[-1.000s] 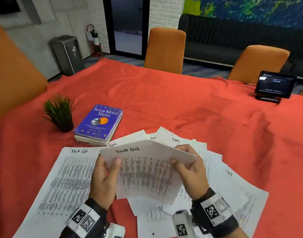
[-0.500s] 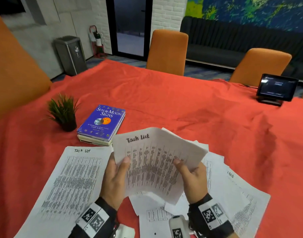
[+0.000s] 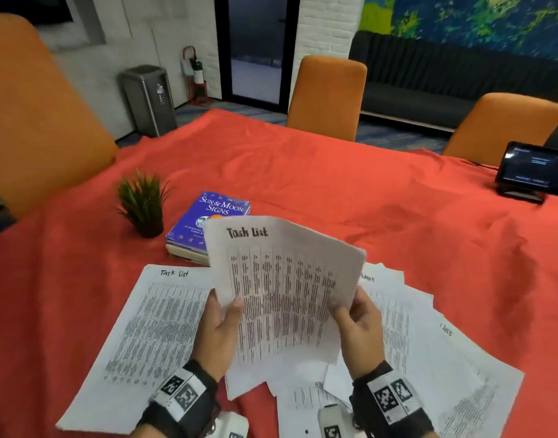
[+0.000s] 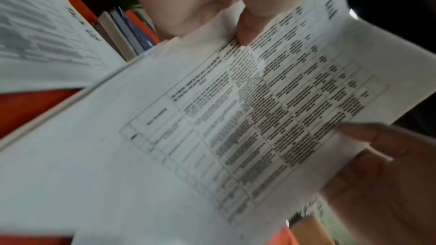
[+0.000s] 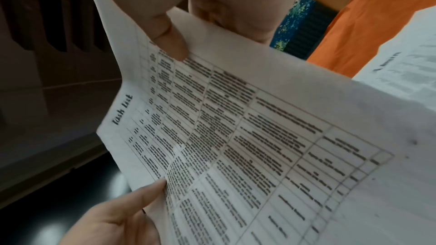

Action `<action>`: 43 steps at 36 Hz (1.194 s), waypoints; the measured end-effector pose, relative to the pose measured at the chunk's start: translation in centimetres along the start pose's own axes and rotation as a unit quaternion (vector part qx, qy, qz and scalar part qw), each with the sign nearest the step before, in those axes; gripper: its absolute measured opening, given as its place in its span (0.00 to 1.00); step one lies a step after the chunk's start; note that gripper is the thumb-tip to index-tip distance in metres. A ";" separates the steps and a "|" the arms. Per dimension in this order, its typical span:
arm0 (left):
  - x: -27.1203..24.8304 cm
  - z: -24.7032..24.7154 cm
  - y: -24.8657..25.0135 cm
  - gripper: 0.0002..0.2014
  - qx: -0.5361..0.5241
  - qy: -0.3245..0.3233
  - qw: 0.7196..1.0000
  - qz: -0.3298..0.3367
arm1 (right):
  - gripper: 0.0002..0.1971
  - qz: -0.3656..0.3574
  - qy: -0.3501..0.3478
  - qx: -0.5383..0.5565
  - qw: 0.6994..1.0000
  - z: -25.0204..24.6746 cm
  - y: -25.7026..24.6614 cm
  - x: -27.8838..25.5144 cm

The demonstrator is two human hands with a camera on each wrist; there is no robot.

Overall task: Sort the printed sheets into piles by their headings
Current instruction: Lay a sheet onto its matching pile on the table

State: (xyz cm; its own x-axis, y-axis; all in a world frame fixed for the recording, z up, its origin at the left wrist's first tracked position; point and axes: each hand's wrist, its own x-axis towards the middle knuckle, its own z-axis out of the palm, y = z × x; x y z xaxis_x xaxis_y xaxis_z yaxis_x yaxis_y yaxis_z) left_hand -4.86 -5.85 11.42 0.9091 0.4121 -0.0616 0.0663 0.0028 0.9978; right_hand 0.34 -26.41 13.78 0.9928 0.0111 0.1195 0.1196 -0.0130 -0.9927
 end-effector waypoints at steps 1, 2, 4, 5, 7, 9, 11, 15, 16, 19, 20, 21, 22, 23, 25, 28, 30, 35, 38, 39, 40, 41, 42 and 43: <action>0.2 -0.8 0.4 0.20 0.000 0.006 1.000 -0.003 | 0.01 0.004 -0.007 -0.016 1.000 0.7 0.1 0.2; 0.5 -1.8 0.6 0.18 0.010 0.012 1.000 -0.018 | 0.01 0.010 -0.015 -0.033 0.999 1.6 0.4 0.4; 1.3 -4.3 0.1 0.14 0.069 0.016 0.996 -0.062 | 0.04 0.053 -0.048 -0.067 0.995 3.6 1.4 0.3; 1.7 -5.8 -0.4 0.13 0.107 0.011 0.991 -0.084 | 0.07 0.096 -0.073 -0.084 0.989 4.7 2.0 0.0; 2.2 -9.1 -2.2 0.18 0.166 -0.022 0.975 -0.145 | 0.10 0.195 -0.146 -0.138 0.960 6.8 3.8 -0.7; 2.4 -12.8 -5.0 0.29 0.213 -0.074 0.955 -0.190 | 0.09 0.255 -0.220 -0.206 0.919 8.9 5.4 -1.8; 2.2 -16.2 -7.8 0.35 0.253 -0.118 0.933 -0.226 | 0.11 0.302 -0.248 -0.223 0.893 11.0 6.6 -3.1; 2.1 -20.2 -9.6 0.23 0.294 -0.083 0.922 -0.237 | 0.14 0.341 -0.275 -0.239 0.867 14.5 8.2 -4.2; 2.3 -20.6 -9.3 0.23 0.291 -0.072 0.926 -0.228 | 0.16 0.345 -0.284 -0.252 0.858 15.3 8.4 -4.1; 4.1 -21.3 -8.0 0.21 0.312 -0.037 0.928 -0.199 | 0.18 0.339 -0.302 -0.298 0.840 17.7 8.8 -3.3; 4.8 -21.4 -7.6 0.21 0.311 -0.025 0.929 -0.199 | 0.17 0.340 -0.304 -0.308 0.835 18.5 8.8 -3.0; 5.5 -21.7 -7.5 0.20 0.312 -0.018 0.929 -0.197 | 0.15 0.343 -0.303 -0.316 0.831 19.2 8.6 -2.8; 6.1 -21.9 -7.3 0.19 0.312 -0.010 0.929 -0.198 | 0.14 0.347 -0.298 -0.326 0.827 19.8 8.5 -2.5; 6.7 -22.0 -7.3 0.19 0.316 -0.002 0.930 -0.190 | 0.14 0.349 -0.289 -0.328 0.829 20.3 8.3 -2.2; 7.7 -22.4 -7.5 0.19 0.331 0.004 0.926 -0.182 | 0.14 0.364 -0.268 -0.317 0.834 21.2 8.3 -1.8; 8.6 -22.8 -7.9 0.18 0.361 -0.009 0.914 -0.184 | 0.16 0.369 -0.251 -0.308 0.840 22.1 8.4 -1.6; 9.0 -22.9 -8.4 0.19 0.366 -0.012 0.911 -0.189 | 0.16 0.370 -0.243 -0.311 0.841 22.5 8.5 -1.6; 9.8 -23.3 -10.0 0.22 0.382 -0.008 0.903 -0.196 | 0.15 0.366 -0.225 -0.338 0.837 22.8 8.9 -1.5; 9.8 -23.1 -10.1 0.21 0.377 0.003 0.903 -0.208 | 0.18 0.369 -0.208 -0.354 0.834 22.9 9.0 -1.4; 9.7 -23.2 -10.2 0.21 0.381 0.013 0.900 -0.213 | 0.21 0.369 -0.198 -0.357 0.835 23.0 9.1 -1.4; 9.7 -23.3 -10.3 0.22 0.391 0.024 0.894 -0.217 | 0.24 0.368 -0.185 -0.358 0.838 23.0 9.3 -1.4; 9.7 -23.6 -10.7 0.23 0.402 0.034 0.888 -0.220 | 0.28 0.368 -0.175 -0.356 0.841 23.1 9.5 -1.5; 9.7 -23.9 -11.0 0.25 0.412 0.039 0.880 -0.232 | 0.31 0.368 -0.168 -0.356 0.842 23.2 9.8 -1.5; 9.6 -24.1 -11.4 0.27 0.417 0.037 0.874 -0.245 | 0.33 0.371 -0.167 -0.356 0.841 23.2 10.0 -1.6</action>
State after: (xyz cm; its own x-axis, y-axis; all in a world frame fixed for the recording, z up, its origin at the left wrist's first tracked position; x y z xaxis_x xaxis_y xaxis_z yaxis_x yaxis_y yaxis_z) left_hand -6.78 20.05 0.07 0.6597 0.6061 -0.4444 0.7461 -0.4572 0.4840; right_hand -0.24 -3.35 3.32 0.7531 0.0144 -0.6577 -0.4380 -0.7350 -0.5176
